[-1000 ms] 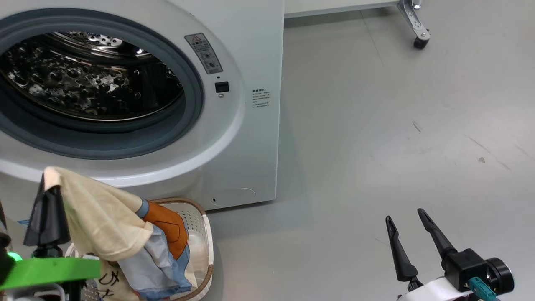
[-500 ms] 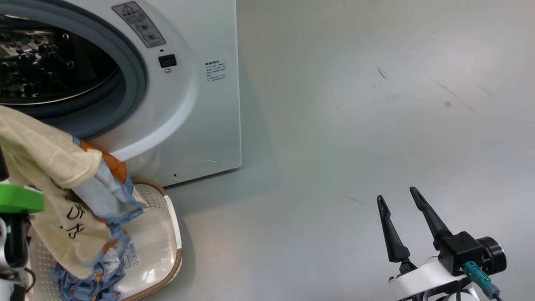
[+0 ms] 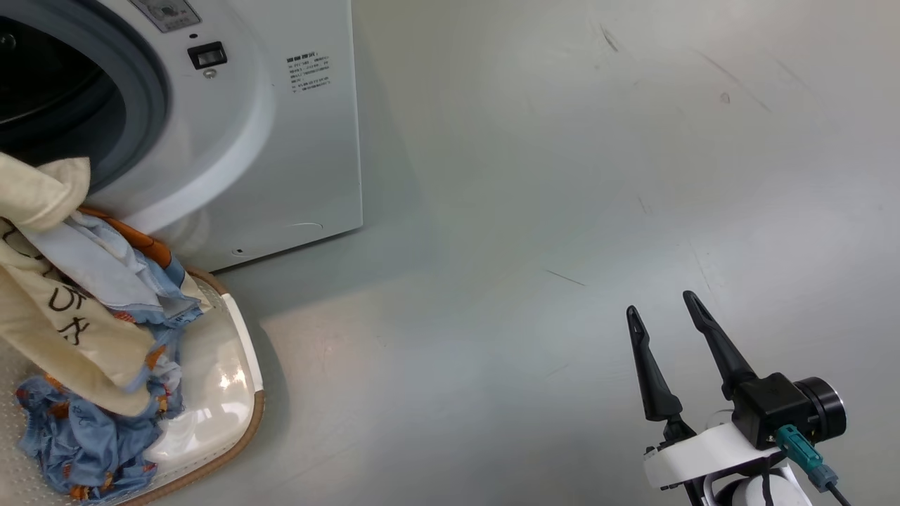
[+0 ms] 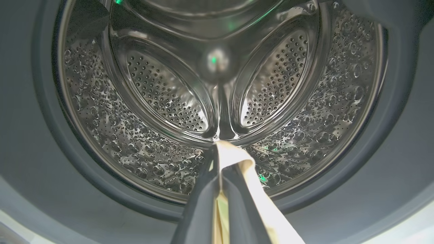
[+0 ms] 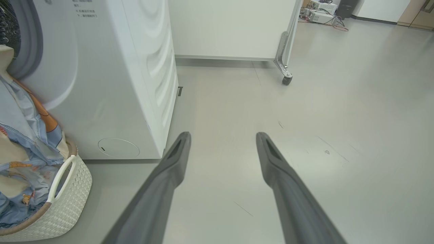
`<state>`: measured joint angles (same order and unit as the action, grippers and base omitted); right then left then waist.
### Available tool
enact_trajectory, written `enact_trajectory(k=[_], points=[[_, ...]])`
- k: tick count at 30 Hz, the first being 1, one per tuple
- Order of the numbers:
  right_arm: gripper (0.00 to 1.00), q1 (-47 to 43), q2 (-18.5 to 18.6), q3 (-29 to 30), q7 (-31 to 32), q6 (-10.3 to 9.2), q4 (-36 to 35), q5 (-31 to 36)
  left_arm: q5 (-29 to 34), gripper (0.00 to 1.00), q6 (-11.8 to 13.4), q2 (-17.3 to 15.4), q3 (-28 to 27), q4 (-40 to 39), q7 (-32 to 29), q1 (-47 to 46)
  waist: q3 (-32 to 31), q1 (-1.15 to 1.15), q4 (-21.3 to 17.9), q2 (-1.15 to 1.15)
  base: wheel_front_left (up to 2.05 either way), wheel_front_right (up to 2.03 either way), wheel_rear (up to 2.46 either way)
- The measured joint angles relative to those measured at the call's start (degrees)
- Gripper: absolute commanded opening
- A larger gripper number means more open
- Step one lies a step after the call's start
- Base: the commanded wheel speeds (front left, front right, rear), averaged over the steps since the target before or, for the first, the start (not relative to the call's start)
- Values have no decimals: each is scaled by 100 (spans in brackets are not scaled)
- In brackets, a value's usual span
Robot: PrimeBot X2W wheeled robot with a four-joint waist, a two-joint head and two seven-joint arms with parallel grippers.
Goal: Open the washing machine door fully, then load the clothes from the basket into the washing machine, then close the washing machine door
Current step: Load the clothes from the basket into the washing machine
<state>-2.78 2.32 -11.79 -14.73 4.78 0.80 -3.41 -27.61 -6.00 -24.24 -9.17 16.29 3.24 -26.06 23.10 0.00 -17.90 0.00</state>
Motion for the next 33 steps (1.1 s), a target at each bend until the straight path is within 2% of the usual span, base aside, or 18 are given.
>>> enact_trajectory(k=[18,28,33], points=[[100,302,-11,-242,0,-132,-272,-1,-23,0,-10,-290,91,998,-153,-1717,1208,1,-33,0,0,0,0],[100,356,-15,-365,0,-199,-286,-64,-35,0,-57,-409,109,1321,242,-2559,1456,1,-16,0,0,0,0],[100,359,-14,-383,0,-292,-379,-113,-92,0,-60,-515,60,1428,402,-3064,1557,1,-40,0,0,0,0]])
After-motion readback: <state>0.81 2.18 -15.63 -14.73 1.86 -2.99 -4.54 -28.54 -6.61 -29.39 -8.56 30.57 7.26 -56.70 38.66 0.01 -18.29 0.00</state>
